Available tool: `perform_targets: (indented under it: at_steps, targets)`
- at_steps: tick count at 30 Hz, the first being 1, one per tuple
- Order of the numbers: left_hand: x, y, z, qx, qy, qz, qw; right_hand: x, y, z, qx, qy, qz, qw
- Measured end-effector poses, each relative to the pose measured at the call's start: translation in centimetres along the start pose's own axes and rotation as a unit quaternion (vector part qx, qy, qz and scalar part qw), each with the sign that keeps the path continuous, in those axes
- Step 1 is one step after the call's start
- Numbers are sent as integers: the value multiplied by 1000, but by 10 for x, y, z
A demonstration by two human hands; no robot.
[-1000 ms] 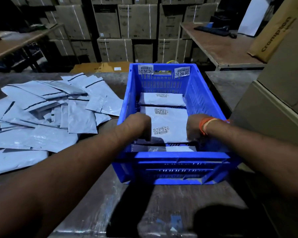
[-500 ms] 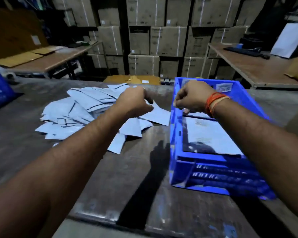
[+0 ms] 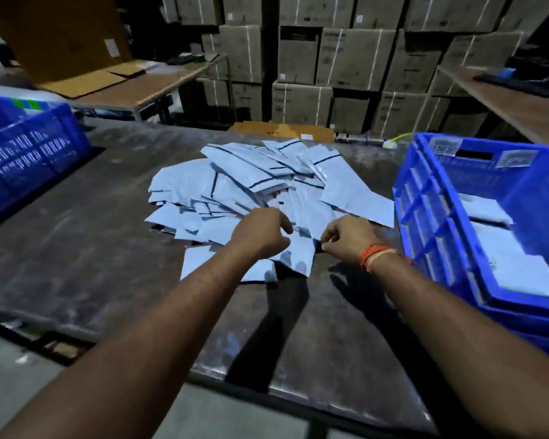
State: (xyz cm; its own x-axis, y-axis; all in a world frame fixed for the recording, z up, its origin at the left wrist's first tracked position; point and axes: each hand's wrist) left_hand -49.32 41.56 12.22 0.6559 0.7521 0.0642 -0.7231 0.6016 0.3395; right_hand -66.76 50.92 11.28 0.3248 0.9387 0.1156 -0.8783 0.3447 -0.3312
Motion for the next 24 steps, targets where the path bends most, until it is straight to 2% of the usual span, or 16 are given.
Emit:
perform_targets:
  at_steps: [4, 9, 12, 15, 17, 20, 24]
  targets:
    - [-19, -14, -18, 16, -9, 4, 1000, -32, 15, -39, 32, 29, -19, 999]
    - [-49, -13, -37, 47, 18, -1, 999, -64, 36, -74, 82, 61, -28, 994]
    - [-66, -13, -47, 63, 30, -2, 998, -77, 44, -81, 72, 96, -16, 993]
    - [-82, -15, -55, 72, 75, -9, 994, -83, 53, -83, 2, 196, 17, 981]
    - [-88, -15, -60, 87, 100, -18, 991, -81, 53, -77, -60, 273, 43, 959]
    - [-90, -14, -62, 139, 113, -32, 983, -66, 47, -60, -173, 304, 28, 936]
    - [-83, -12, -54, 254, 111, -54, 959, -33, 39, -40, -327, 345, 5, 880]
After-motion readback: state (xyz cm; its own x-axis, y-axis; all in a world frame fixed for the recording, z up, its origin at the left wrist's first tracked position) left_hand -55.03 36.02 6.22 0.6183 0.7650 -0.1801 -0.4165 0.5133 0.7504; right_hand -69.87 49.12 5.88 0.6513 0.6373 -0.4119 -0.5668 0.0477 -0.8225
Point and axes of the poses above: each hand's wrist, its own x-axis away from the middle knuckle, its own z-axis out of the back of the hand, y = z × x, and after that the axes turned 4 degrees about -y, right-handed
